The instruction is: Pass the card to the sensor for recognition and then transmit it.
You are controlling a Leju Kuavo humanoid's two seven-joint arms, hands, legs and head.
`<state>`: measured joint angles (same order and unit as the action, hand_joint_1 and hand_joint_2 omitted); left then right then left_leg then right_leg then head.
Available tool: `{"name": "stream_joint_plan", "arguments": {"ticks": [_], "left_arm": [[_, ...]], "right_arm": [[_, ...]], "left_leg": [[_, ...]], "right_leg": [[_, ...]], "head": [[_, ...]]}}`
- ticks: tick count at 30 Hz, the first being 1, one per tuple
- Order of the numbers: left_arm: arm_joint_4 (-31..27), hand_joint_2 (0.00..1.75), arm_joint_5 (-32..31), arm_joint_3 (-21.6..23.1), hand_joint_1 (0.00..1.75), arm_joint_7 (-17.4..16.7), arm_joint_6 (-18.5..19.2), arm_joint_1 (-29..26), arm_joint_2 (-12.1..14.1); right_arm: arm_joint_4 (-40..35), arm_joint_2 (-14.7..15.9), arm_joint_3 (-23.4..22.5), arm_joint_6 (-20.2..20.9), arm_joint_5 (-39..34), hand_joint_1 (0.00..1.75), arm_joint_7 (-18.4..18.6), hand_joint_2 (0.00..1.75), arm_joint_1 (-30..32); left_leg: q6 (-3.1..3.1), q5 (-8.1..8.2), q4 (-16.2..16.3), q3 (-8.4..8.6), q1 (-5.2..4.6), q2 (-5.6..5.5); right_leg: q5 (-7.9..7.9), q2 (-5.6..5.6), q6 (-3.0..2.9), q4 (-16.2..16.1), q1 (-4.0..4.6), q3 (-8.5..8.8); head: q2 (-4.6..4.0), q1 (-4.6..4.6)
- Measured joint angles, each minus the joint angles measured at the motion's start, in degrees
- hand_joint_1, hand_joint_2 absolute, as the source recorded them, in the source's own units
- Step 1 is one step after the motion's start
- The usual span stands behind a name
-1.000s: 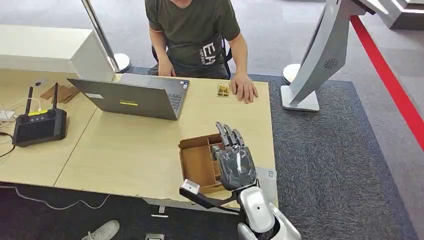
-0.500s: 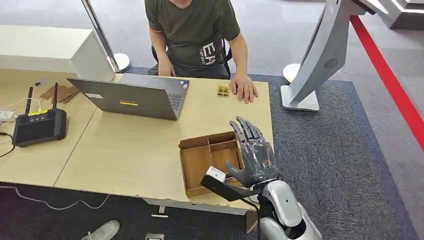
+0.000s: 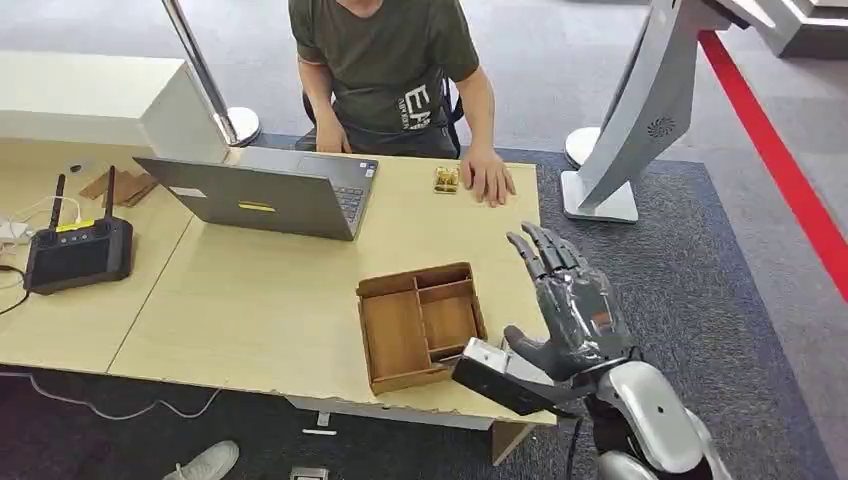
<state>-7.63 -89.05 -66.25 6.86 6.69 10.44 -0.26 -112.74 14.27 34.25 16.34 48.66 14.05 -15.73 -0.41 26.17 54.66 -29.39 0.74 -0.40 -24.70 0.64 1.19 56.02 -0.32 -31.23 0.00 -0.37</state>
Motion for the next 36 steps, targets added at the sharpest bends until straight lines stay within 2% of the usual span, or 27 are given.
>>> {"name": "stream_joint_plan", "arguments": {"ticks": [3, 7, 16, 23, 36], "left_arm": [[0.00, 1.75, 0.00, 0.00, 0.00, -0.22, 0.00, 0.13, 0.00], [0.00, 1.75, 0.00, 0.15, 0.00, -0.63, 0.35, 0.55, 0.00], [0.00, 1.75, -0.02, 0.26, 0.00, -0.85, 0.57, 1.33, -0.13], [0.00, 1.75, -0.02, 0.48, 0.00, -0.94, 0.64, 1.51, -0.29], [0.00, 1.75, 0.17, 1.22, 0.00, -1.84, 1.01, 1.90, -0.55]], "right_arm": [[-0.98, 0.92, 0.70, 2.37, -0.70, 0.00, 1.31, 1.75, -0.03], [-1.29, 1.53, 2.36, 3.02, 0.01, 0.00, 1.81, 1.75, 0.10], [0.44, 1.73, 6.54, 2.67, 2.82, 0.00, 2.15, 1.75, 0.17], [2.23, 1.62, 8.05, 2.17, 3.87, 0.00, 2.06, 1.75, 0.16], [13.13, -2.93, 11.43, -0.17, 8.50, 0.00, -0.50, 1.75, -0.09]], "left_leg": [[0.00, 0.00, 0.00, 0.00, 0.00, -0.01], [0.00, 0.00, 0.00, 0.00, 0.00, -0.01], [0.00, 0.00, 0.00, -0.01, 0.00, -0.01], [0.00, 0.00, 0.00, -0.02, 0.00, -0.02], [0.00, 0.00, -0.01, -0.03, 0.02, -0.02]], "right_leg": [[0.00, -0.01, 0.00, 0.00, 0.00, 0.01], [0.00, -0.01, 0.00, 0.00, 0.00, 0.01], [0.00, -0.01, 0.00, 0.01, 0.00, 0.01], [0.00, -0.01, 0.00, 0.01, 0.00, 0.01], [-0.01, -0.01, 0.00, 0.03, 0.01, 0.01]], "head": [[0.00, -0.02], [0.00, 0.00], [0.00, 0.00], [0.00, 0.00], [0.00, 0.00]]}}
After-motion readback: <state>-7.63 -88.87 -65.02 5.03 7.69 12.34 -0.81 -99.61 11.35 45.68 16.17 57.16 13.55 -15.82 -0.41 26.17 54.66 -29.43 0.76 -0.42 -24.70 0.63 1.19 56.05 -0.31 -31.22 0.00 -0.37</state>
